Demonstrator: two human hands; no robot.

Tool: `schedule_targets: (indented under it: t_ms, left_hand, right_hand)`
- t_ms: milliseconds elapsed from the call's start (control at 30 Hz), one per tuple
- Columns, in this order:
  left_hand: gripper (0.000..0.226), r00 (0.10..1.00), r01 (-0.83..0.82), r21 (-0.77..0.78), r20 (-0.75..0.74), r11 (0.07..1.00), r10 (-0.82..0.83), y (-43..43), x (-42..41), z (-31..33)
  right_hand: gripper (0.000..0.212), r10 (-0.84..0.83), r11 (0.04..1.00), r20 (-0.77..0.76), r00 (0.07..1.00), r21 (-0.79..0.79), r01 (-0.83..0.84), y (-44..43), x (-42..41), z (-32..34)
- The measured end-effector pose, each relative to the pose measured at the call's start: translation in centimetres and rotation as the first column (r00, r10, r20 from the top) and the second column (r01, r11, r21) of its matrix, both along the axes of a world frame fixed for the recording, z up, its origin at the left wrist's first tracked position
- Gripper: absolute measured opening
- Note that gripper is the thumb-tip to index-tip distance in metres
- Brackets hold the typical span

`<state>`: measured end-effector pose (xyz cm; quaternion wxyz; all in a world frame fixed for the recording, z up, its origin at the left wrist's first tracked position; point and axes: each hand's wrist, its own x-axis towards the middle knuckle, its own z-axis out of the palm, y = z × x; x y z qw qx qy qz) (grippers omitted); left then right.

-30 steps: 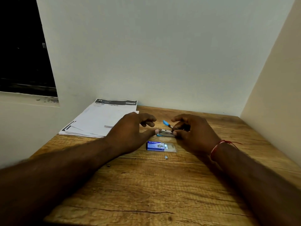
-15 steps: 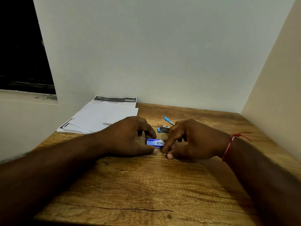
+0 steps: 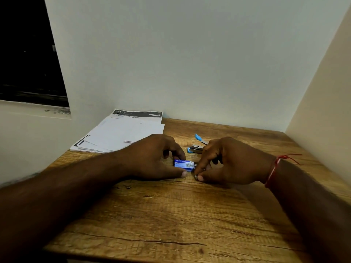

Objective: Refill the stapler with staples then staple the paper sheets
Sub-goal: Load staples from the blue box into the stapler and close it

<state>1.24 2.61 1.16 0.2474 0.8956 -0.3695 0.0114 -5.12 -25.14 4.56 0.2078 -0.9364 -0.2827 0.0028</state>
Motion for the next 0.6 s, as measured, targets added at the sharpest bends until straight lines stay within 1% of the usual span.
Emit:
schedule_targets:
  t_ms: [67,167,267,367,533,600]
  left_hand:
    - [0.042,1.000,0.000,0.000,0.008,1.000,0.000,0.0,0.1,-0.1]
    - [0.040,1.000,0.009,-0.010,0.021,1.000,-0.009,0.1,0.2,-0.2]
    - [0.040,1.000,0.011,-0.016,0.020,1.000,-0.010,0.2,0.3,-0.3]
    - [0.038,1.000,0.013,-0.046,0.010,0.999,-0.013,0.2,0.2,-0.4]
    - [0.038,1.000,0.013,-0.047,-0.002,0.999,-0.013,0.2,0.1,-0.4]
    - [0.037,1.000,0.016,-0.062,-0.012,0.998,-0.016,0.2,0.1,-0.4]
  right_hand:
    - [0.010,-0.029,0.999,0.051,0.998,0.046,0.027,-0.7,0.2,0.3]
    - [0.015,-0.101,0.994,0.120,0.988,0.052,0.095,-1.6,0.5,0.5]
    - [0.014,-0.130,0.992,0.111,0.985,0.020,0.128,-1.5,0.8,0.0]
    - [0.013,-0.148,0.989,0.108,0.983,0.025,0.146,-1.2,1.1,-0.4]
    - [0.021,-0.155,0.988,0.122,0.980,0.005,0.155,-1.5,1.1,-0.4]
    - [0.020,-0.188,0.982,0.128,0.974,0.030,0.186,-1.8,1.3,-0.3]
